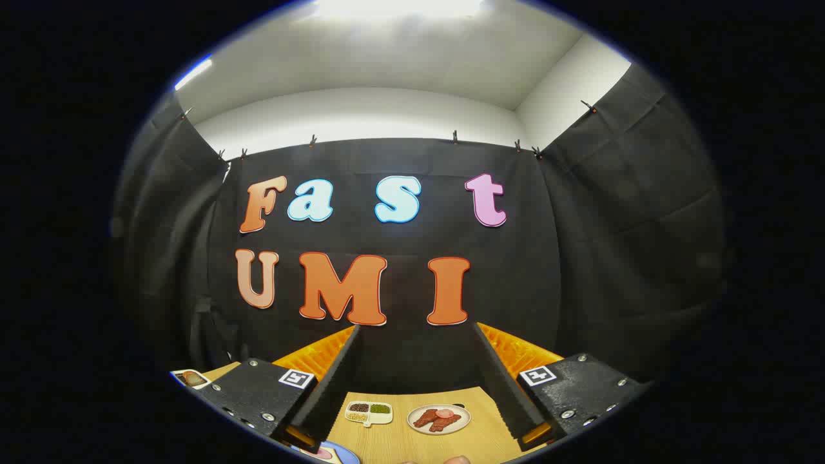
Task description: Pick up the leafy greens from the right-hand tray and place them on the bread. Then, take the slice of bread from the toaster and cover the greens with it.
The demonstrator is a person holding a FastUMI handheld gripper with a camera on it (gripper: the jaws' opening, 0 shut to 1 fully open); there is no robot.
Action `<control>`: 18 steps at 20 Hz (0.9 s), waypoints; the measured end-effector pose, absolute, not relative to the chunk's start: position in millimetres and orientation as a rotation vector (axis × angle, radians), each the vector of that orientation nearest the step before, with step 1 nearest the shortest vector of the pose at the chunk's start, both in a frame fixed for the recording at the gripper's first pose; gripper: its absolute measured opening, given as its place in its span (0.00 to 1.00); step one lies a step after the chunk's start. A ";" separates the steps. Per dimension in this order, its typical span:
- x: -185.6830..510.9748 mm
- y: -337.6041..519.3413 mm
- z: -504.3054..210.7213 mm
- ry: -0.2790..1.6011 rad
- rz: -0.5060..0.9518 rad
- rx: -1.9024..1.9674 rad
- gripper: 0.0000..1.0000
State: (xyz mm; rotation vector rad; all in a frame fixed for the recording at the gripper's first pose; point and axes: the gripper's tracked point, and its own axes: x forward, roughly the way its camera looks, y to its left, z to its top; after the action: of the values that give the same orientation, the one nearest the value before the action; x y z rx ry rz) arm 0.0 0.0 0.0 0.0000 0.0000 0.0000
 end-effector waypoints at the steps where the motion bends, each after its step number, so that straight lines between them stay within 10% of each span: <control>1: 2.0 -0.9 -0.2 0.001 -0.002 0.003 1.00; 18: 9.4 26.4 -8.7 0.000 0.016 0.047 1.00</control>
State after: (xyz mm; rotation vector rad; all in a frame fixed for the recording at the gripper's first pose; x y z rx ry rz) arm 9.4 26.4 -8.7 0.0473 -0.0003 0.0158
